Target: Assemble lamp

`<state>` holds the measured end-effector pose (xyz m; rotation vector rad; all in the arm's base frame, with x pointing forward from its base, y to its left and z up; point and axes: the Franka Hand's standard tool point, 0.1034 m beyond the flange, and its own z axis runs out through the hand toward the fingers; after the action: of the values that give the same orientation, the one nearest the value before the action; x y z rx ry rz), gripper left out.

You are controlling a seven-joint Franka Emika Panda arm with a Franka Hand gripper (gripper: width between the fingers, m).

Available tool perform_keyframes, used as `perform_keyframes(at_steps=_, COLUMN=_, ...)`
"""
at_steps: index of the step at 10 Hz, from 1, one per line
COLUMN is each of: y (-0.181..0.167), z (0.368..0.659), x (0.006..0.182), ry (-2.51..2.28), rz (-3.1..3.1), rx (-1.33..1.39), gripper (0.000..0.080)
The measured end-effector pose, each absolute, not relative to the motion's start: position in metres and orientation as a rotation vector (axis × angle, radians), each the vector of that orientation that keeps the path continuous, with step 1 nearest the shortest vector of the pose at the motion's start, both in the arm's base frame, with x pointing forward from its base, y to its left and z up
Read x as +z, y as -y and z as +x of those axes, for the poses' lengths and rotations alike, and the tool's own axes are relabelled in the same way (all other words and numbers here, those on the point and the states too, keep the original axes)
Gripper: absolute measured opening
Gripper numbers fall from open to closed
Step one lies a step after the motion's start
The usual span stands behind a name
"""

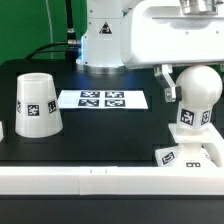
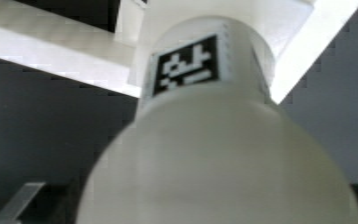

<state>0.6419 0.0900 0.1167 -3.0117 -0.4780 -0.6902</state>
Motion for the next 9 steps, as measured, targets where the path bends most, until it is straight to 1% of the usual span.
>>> perform_keyframes(at_steps=1, y=-0.090, z=0.642, x=0.117, ry=0.478, rz=-3.012, rx=-0.690, gripper=0.0691)
perform_keyframes(at_steps=3, y=-0.086, z=0.642, x=0.117, ry=0.474, rz=-3.018, rx=-0.673, gripper=0.0698)
perform_keyframes(at_steps=5, y=-0.086, z=0.643, x=0.125, ry=0.474, rz=-3.017, rx=-0.673, gripper=0.0699)
perform_keyframes(at_steps=8, y=-0.088, z=0.645, x=0.144, ry=0.477, rz=-3.016, rx=-0.646, gripper=0.0699)
perform_keyframes(at_steps=9, y=-0.088, z=0.643, x=0.140, ry=0.476, rz=-3.020, rx=-0.619, gripper=0.0699)
